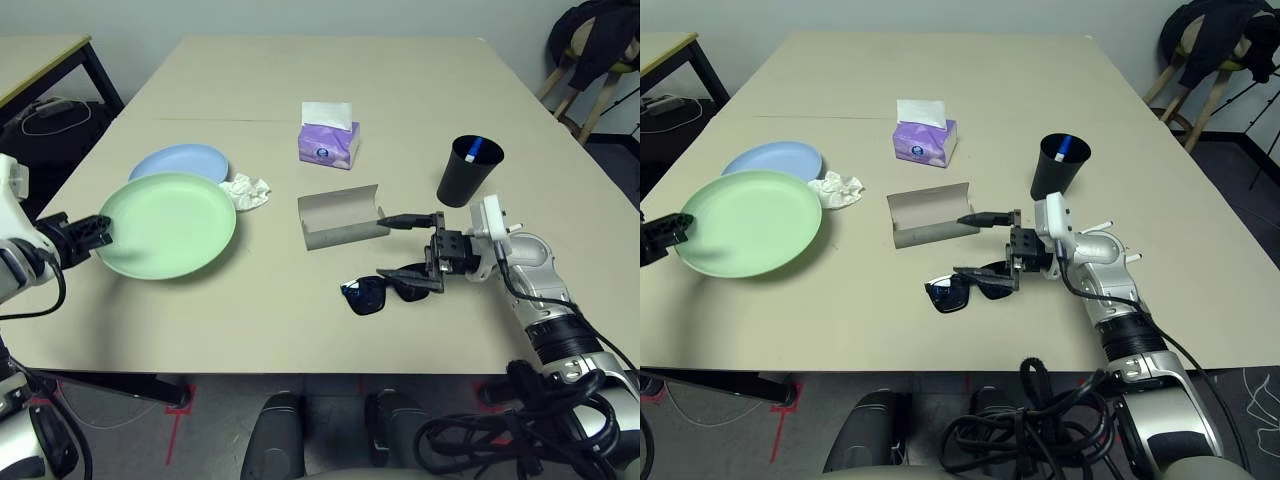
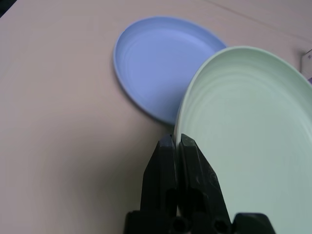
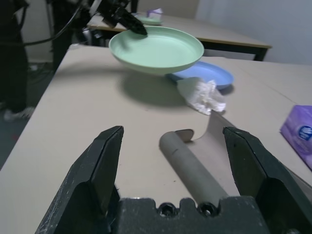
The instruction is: Organize and tidy the items on the table.
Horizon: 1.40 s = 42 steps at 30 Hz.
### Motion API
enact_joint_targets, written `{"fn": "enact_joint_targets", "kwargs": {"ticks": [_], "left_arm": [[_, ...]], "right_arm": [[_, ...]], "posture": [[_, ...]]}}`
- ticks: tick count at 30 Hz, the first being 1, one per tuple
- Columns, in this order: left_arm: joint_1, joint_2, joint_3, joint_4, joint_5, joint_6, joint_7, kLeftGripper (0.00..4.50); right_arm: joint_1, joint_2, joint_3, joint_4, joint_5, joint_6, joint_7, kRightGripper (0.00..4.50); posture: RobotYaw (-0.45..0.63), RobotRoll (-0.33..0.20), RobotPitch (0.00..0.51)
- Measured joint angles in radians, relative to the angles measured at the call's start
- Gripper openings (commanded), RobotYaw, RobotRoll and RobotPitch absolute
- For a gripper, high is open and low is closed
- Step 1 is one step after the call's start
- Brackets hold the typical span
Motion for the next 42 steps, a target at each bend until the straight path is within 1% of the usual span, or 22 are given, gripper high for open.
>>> {"fn": "enact_joint_targets", "kwargs": {"ticks": [2,3,7,11,14,20,25,31,34,37,38,39,40,41,42], "left_arm": [[-0.065,-0.032,-0.001,0.053,0.006,-0.030,0.042,0.05],[-0.080,-0.041,-0.001,0.067,0.010,-0.044,0.062,0.05],[-0.186,-0.121,0.000,0.174,0.047,-0.143,0.195,0.05],[-0.259,-0.183,0.003,0.291,0.079,-0.259,0.322,0.05],[-0.304,-0.210,0.002,0.379,0.102,-0.352,0.402,0.05],[-0.377,-0.229,-0.013,0.566,0.135,-0.521,0.499,0.05],[-0.410,-0.231,-0.018,0.680,0.143,-0.614,0.541,0.05],[-0.447,-0.232,-0.015,0.775,0.140,-0.706,0.584,0.05],[-0.454,-0.233,-0.019,0.801,0.140,-0.744,0.595,0.85],[-0.456,-0.236,-0.023,0.803,0.140,-0.769,0.594,2.04],[-0.456,-0.240,-0.030,0.799,0.140,-0.771,0.583,2.36],[-0.455,-0.245,-0.040,0.794,0.139,-0.769,0.566,2.81],[-0.454,-0.251,-0.059,0.787,0.140,-0.764,0.539,3.13],[-0.453,-0.254,-0.073,0.782,0.141,-0.757,0.517,3.58],[-0.450,-0.253,-0.088,0.771,0.141,-0.749,0.495,3.92]], "right_arm": [[0.003,0.008,-0.012,-0.021,0.001,0.023,-0.033,4.50],[0.004,0.013,-0.013,-0.036,0.002,0.029,-0.042,4.50],[0.017,0.019,-0.017,-0.071,0.006,0.054,-0.067,4.50],[0.030,0.027,-0.019,-0.079,0.008,0.059,-0.099,4.50],[0.030,0.035,-0.019,-0.091,0.006,0.070,-0.137,4.50],[0.033,0.034,-0.018,-0.131,-0.005,0.118,-0.198,4.50],[0.041,0.034,-0.017,-0.176,-0.004,0.134,-0.206,4.50],[0.052,0.034,-0.015,-0.197,-0.004,0.149,-0.206,4.50],[0.053,0.035,-0.015,-0.214,-0.004,0.159,-0.206,4.50],[0.054,0.035,-0.015,-0.223,-0.004,0.163,-0.207,4.50],[0.055,0.034,-0.015,-0.223,-0.005,0.163,-0.207,4.50],[0.057,0.034,-0.015,-0.223,-0.005,0.163,-0.206,4.50],[0.058,0.034,-0.014,-0.223,-0.005,0.163,-0.206,4.50],[0.058,0.034,-0.012,-0.224,-0.006,0.163,-0.206,4.50],[0.058,0.034,-0.011,-0.224,-0.006,0.163,-0.206,4.50]], "posture": [[0.12,0.000,0.068],[0.12,0.000,0.068],[0.12,0.000,0.070],[0.13,0.000,0.072],[0.12,0.000,0.073],[0.12,0.000,0.076],[0.12,0.000,0.076],[0.12,0.000,0.076],[0.11,0.000,0.075],[0.11,0.000,0.074],[0.11,0.000,0.074],[0.11,0.000,0.073],[0.11,0.000,0.073],[0.11,0.000,0.073],[0.11,0.000,0.073]]}}
